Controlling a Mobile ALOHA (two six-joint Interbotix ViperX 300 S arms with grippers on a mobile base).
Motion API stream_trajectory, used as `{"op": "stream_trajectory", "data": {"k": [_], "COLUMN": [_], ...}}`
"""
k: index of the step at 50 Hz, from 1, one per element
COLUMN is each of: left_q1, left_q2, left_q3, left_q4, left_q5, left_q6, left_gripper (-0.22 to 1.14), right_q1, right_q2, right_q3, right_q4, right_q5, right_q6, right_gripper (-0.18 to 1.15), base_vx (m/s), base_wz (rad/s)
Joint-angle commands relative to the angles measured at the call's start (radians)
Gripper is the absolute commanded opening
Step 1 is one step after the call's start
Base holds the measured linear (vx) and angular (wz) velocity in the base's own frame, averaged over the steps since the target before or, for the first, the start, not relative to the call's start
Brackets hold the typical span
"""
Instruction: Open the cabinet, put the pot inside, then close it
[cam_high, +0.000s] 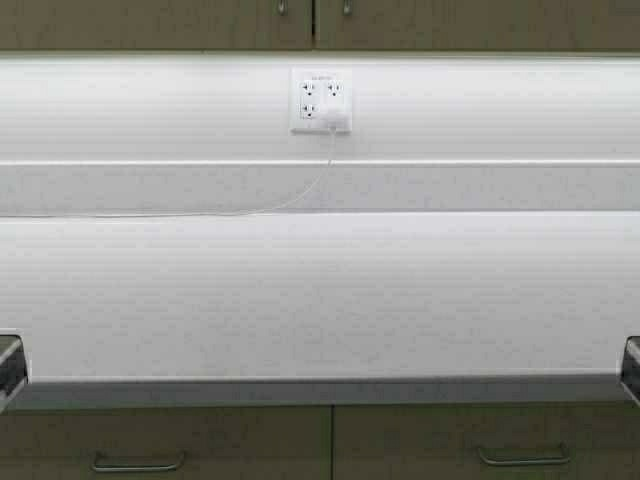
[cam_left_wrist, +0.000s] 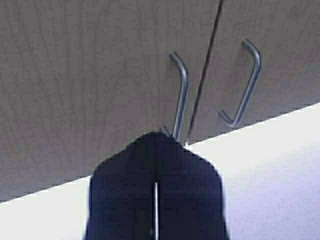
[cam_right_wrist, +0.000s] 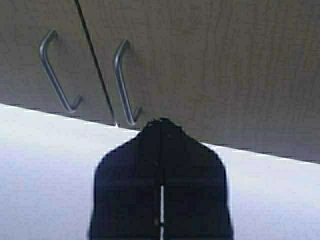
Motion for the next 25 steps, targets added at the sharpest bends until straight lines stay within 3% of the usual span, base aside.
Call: {"op": "stream_trajectory", "data": {"k": [1,25], "left_q1": [-0.002,-0.002], "left_q2": [-0.017,-0.018], "left_q3": [-0.009,-0.008], "left_q4": [0.002,0.002], "left_q5": [-0.008,-0.011], "left_q6": [0.002,0.002], "left_gripper": [0.04,0.04], "right_q1": [0.002,0.002], "right_q2": [-0.018,-0.018], "right_q3": [-0.011,-0.011], "right_q4": [0.000,0.000], "right_q5": [-0.009,-0.009], "right_q6": [-0.002,-0.002], "right_gripper": [0.07,0.07], "base_vx": [0.00,0.00], "base_wz": [0.00,0.00]}}
